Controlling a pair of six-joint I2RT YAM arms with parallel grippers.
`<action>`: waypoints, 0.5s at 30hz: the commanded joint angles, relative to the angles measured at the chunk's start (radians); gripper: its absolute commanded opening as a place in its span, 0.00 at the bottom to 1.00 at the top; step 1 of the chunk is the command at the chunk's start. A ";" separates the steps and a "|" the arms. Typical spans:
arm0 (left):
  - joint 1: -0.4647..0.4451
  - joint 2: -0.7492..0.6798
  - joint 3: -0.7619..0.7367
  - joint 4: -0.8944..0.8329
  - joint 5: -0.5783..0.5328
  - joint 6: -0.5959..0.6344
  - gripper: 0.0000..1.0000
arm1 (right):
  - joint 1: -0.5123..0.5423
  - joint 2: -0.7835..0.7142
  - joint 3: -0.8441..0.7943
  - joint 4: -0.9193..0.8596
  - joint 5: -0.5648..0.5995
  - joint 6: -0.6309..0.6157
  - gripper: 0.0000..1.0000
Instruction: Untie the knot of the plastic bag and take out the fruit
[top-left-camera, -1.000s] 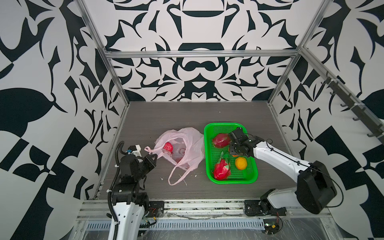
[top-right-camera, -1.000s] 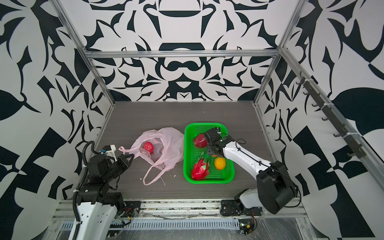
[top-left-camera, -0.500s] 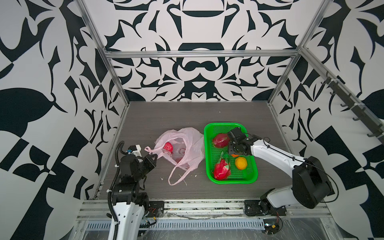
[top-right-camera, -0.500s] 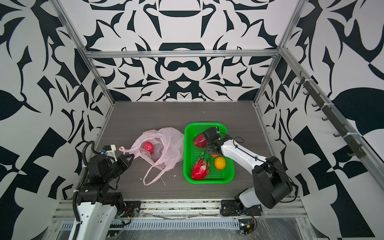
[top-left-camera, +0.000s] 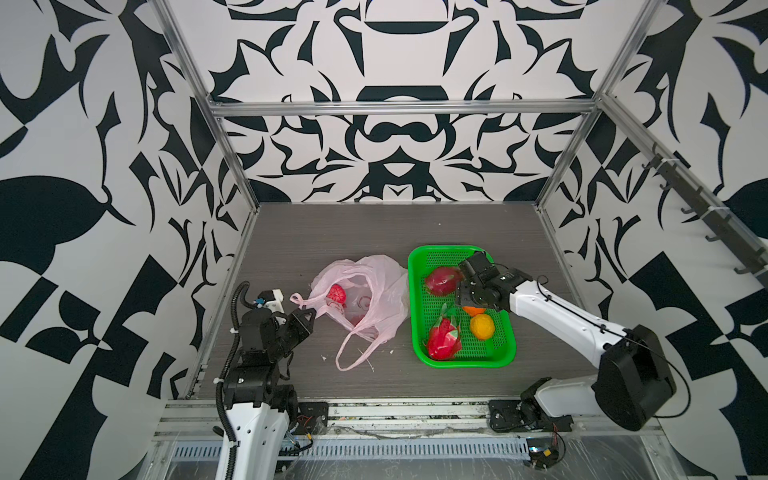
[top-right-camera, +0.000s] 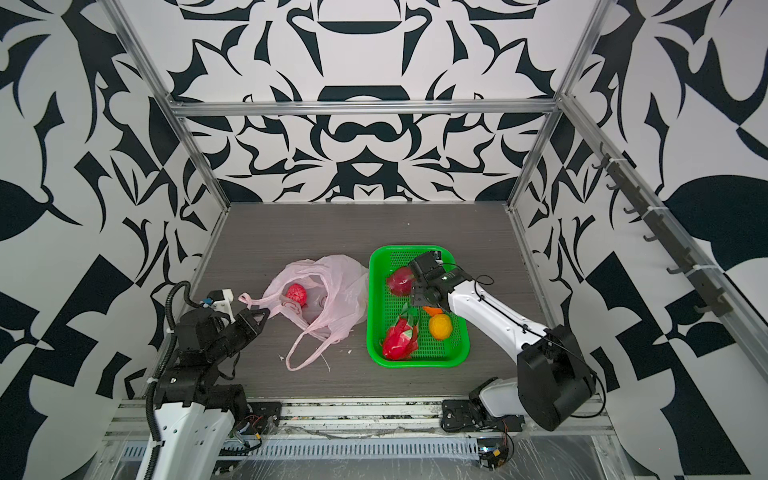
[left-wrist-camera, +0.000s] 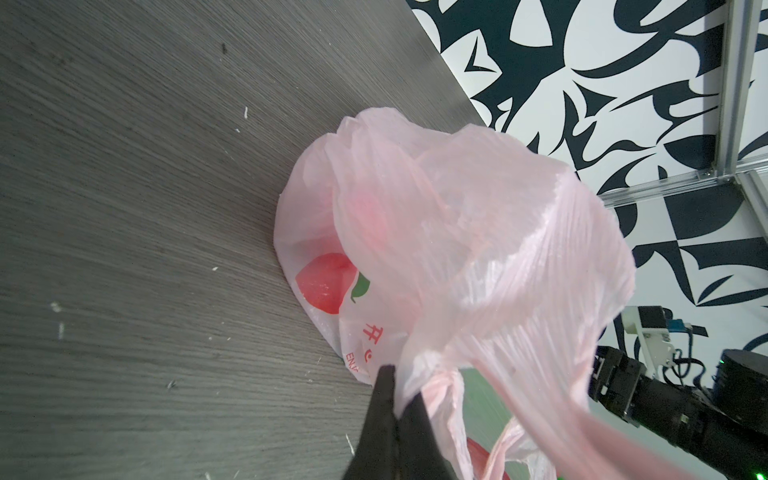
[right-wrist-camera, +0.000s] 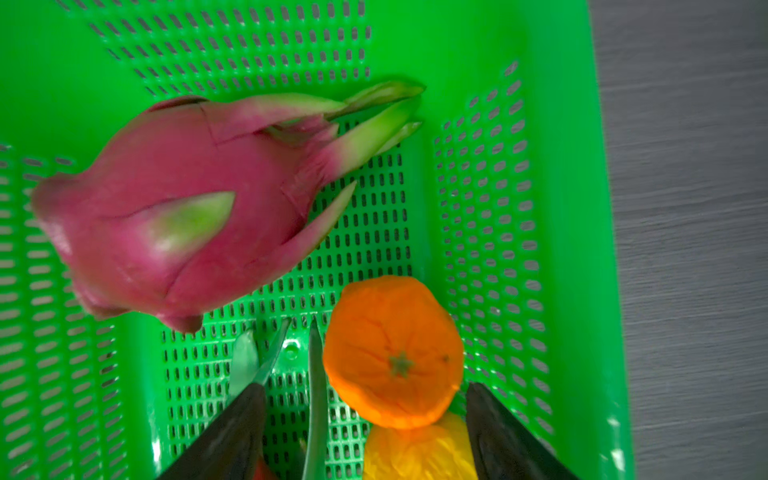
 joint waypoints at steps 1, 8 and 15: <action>0.001 0.000 0.022 0.009 0.015 0.014 0.00 | 0.008 -0.086 0.067 -0.043 0.000 0.018 0.77; -0.001 0.006 0.020 0.003 0.008 0.018 0.00 | 0.276 -0.084 0.336 -0.094 -0.024 -0.012 0.58; 0.000 -0.001 0.023 -0.008 -0.005 0.020 0.00 | 0.538 0.185 0.624 -0.018 -0.079 -0.023 0.47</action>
